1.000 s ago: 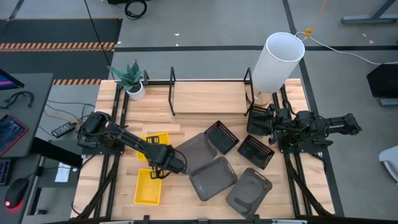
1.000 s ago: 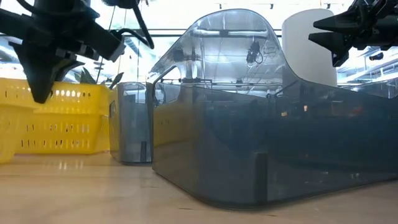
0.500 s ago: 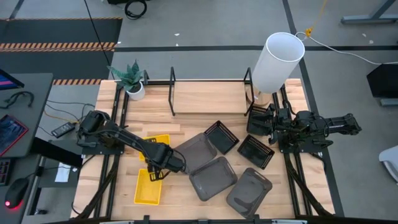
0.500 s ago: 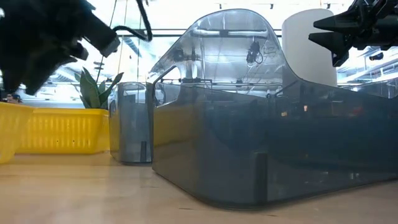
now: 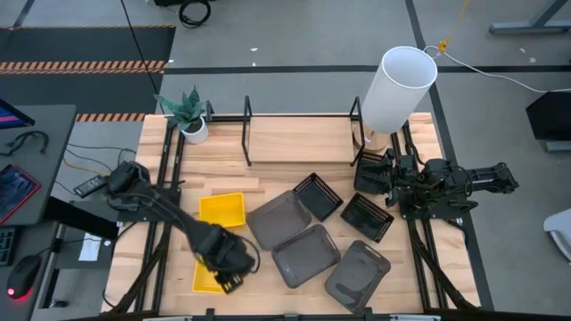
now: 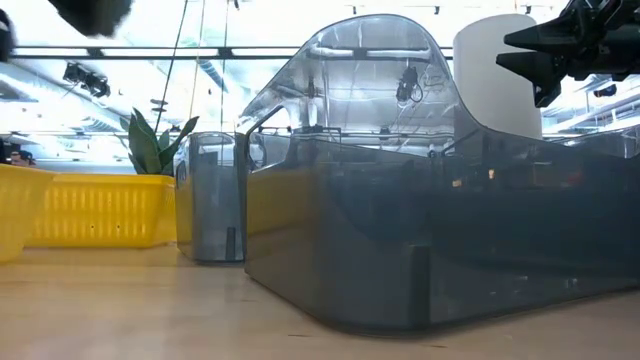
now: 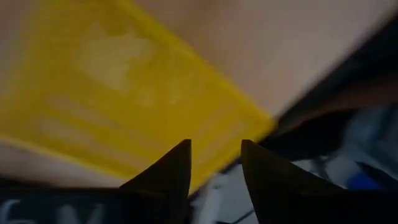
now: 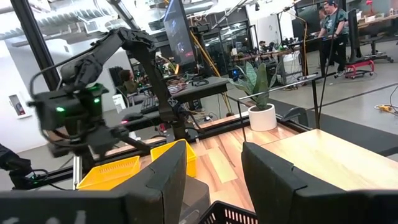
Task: Stack baskets on shelf by color
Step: Stack the bottom yellow bin on the top yellow bin
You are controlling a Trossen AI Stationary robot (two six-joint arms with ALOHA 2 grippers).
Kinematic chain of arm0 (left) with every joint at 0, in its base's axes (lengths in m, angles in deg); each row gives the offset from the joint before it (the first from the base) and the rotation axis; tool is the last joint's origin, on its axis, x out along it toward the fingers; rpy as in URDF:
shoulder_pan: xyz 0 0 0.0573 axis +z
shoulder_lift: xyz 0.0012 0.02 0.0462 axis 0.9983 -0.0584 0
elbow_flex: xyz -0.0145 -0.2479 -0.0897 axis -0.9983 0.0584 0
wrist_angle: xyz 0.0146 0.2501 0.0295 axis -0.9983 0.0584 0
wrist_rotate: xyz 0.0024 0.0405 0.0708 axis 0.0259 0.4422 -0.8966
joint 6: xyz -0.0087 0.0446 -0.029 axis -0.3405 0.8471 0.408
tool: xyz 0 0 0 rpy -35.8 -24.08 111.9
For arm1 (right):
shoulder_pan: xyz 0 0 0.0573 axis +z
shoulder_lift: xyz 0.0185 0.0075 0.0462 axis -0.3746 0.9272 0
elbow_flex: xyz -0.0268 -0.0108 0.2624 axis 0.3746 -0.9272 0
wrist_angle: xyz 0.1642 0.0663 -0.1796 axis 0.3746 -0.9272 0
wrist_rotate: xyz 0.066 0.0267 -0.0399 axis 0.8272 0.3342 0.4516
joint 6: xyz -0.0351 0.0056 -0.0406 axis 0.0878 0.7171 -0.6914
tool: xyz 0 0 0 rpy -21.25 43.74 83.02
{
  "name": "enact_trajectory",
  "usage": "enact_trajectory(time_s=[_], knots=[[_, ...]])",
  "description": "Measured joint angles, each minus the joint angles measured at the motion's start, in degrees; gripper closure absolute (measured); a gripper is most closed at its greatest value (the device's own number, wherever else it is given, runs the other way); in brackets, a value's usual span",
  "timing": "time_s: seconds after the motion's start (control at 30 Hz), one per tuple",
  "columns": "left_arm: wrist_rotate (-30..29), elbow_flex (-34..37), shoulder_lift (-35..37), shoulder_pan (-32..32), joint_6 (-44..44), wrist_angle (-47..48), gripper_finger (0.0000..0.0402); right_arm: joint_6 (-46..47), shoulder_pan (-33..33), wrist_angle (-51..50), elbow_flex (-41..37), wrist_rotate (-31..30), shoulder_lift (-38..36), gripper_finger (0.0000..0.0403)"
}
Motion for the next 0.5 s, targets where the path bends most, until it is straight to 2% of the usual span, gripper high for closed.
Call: enact_trajectory(time_s=[0.13,0.27,0.5], knots=[[-1.06,0.0,0.04,-3.99,-3.96,-2.8,0.0254,0.0,-0.02,-0.04,0.0,0.0,-0.01,0.0243],[-3.2,0.0,0.04,-7.06,-7.5,-2.72,0.0234,0.0,-0.01,-0.02,0.0,0.0,-0.01,0.0243],[-11.21,0.0,0.04,-5.31,-18.68,-0.33,0.021,0.0,-0.02,-0.07,0.0,0.0,-0.01,0.0243]])
